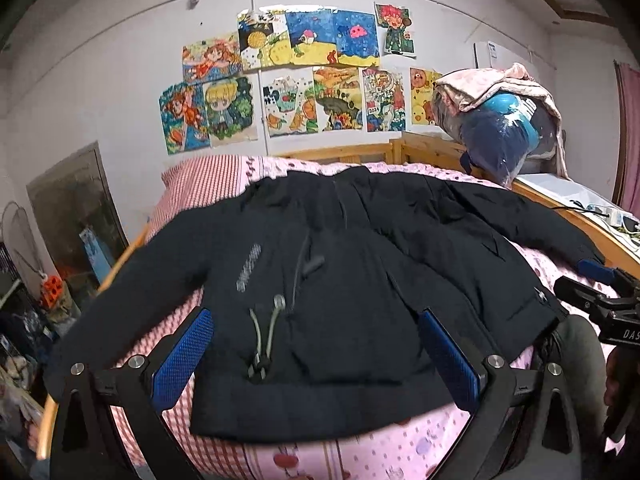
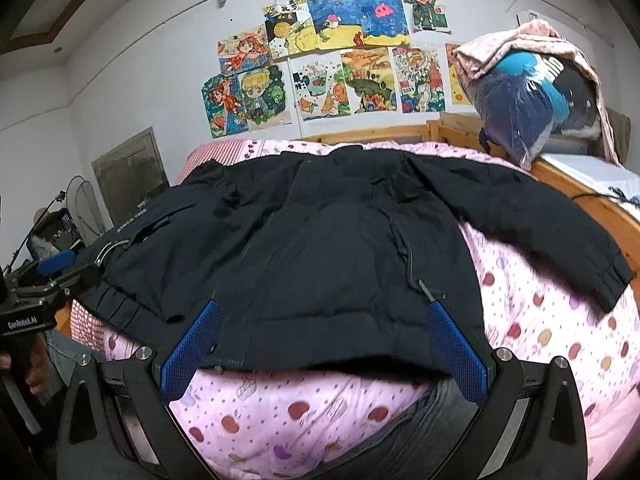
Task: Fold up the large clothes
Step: 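Grasp the jacket sleeve with the right tool and lift it across the back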
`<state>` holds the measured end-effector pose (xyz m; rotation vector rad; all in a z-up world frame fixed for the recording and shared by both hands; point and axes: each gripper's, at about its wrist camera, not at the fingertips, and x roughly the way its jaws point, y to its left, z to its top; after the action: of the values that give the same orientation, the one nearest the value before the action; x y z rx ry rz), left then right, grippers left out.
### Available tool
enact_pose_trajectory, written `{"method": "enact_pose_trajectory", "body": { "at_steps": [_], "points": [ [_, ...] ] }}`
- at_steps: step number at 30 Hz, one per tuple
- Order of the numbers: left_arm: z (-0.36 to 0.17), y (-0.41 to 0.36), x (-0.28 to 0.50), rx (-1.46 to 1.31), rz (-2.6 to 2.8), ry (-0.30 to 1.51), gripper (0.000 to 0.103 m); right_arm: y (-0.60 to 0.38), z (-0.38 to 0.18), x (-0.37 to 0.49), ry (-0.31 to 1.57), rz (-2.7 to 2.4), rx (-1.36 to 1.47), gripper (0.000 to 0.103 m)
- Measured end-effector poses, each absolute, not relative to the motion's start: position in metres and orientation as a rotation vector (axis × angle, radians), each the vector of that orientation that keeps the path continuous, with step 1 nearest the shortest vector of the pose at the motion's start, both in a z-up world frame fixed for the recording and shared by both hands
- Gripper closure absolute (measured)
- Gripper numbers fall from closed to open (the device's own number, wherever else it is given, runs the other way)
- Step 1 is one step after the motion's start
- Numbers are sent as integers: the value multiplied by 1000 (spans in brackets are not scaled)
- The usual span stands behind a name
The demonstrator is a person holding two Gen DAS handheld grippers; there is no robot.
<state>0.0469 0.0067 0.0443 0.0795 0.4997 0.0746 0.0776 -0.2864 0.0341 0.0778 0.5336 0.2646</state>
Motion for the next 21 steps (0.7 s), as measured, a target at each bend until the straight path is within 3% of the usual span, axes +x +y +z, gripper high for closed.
{"method": "enact_pose_trajectory", "body": {
  "at_steps": [11,21],
  "points": [
    [70,0,112,41,40,550,0,-322,57,121,510,150,145,1],
    [79,-20,202,-40,-33,671,0,-404,35,152,557,-59,366,1]
  ]
}}
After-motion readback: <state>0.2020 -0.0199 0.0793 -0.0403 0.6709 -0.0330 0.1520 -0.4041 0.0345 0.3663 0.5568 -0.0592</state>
